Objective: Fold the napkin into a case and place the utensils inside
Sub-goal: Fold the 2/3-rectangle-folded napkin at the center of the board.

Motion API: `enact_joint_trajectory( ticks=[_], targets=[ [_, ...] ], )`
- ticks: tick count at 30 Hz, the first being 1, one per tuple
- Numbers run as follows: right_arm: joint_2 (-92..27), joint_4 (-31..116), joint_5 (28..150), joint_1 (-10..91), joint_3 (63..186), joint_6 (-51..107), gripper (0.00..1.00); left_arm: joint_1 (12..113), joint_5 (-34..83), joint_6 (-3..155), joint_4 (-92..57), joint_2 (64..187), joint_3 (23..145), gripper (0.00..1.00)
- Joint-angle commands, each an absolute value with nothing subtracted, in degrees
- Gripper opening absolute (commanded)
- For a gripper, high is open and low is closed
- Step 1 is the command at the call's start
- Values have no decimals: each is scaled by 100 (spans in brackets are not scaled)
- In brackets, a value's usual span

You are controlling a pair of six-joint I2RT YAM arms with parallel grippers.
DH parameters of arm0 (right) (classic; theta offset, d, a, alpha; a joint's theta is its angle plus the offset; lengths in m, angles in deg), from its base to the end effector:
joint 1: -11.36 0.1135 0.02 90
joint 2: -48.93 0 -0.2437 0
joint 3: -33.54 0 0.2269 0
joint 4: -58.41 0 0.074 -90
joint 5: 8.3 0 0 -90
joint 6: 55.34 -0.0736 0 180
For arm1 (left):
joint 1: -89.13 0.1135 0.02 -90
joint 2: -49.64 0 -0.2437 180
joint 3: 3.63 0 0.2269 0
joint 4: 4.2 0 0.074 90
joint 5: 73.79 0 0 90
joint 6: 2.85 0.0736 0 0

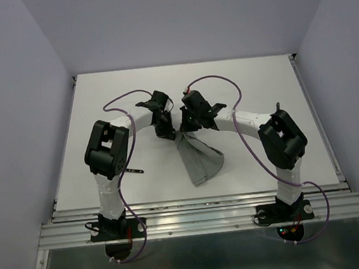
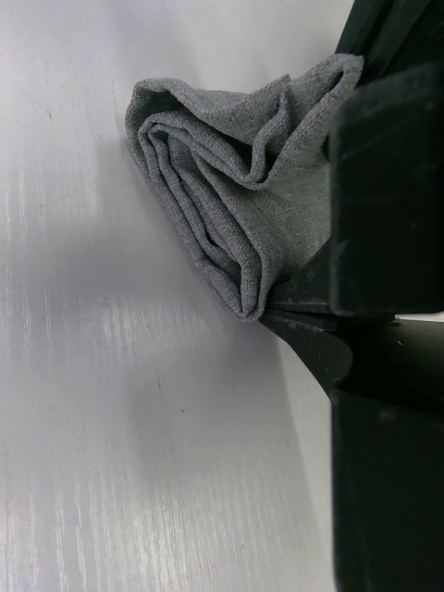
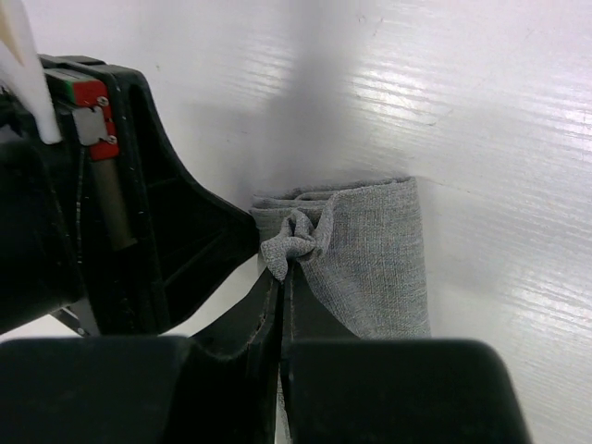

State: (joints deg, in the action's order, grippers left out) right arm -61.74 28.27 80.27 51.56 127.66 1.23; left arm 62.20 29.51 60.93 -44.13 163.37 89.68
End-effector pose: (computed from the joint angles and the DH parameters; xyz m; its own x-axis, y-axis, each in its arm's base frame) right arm 0.3256 0.2728 0.1695 -0.8121 0.0348 -0.5825 -0.2214 0.9052 0.3627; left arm 0.3514 -0.1975 0.1309 -0.9347 -0.0075 -0.3555 0.1441 0.9060 -0.3979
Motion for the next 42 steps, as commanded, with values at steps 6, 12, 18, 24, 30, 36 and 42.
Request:
enact_joint_trajectory(
  ticks=[6,12,18,24,30,36,42],
  targets=[
    [-6418,2875,8109,5257,13290,-216,1,6145,3054,5999,-4317,16267,8861,0],
    [-6743,2629,7741,5381,13580,-418,1,6145,3054,5964,-4300,16267,8852,0],
    [-6972,2524,7353,5434,13554,-664,1,6145,3063,5938,-4317,16258,8852,0],
    [-7244,2532,7055,5434,13475,-866,1,6154,3080,5885,-4414,16012,8721,0],
    [-7525,2453,6861,5434,13536,-1060,0,6162,2878,5850,-4703,15599,8580,0],
    [-7622,2427,6808,5434,13492,-1113,1,6268,2720,5745,-4924,15037,8299,0],
    [-7692,2409,6746,5434,13527,-1086,1,6285,3622,5368,-4170,14212,7510,0]
  ],
)
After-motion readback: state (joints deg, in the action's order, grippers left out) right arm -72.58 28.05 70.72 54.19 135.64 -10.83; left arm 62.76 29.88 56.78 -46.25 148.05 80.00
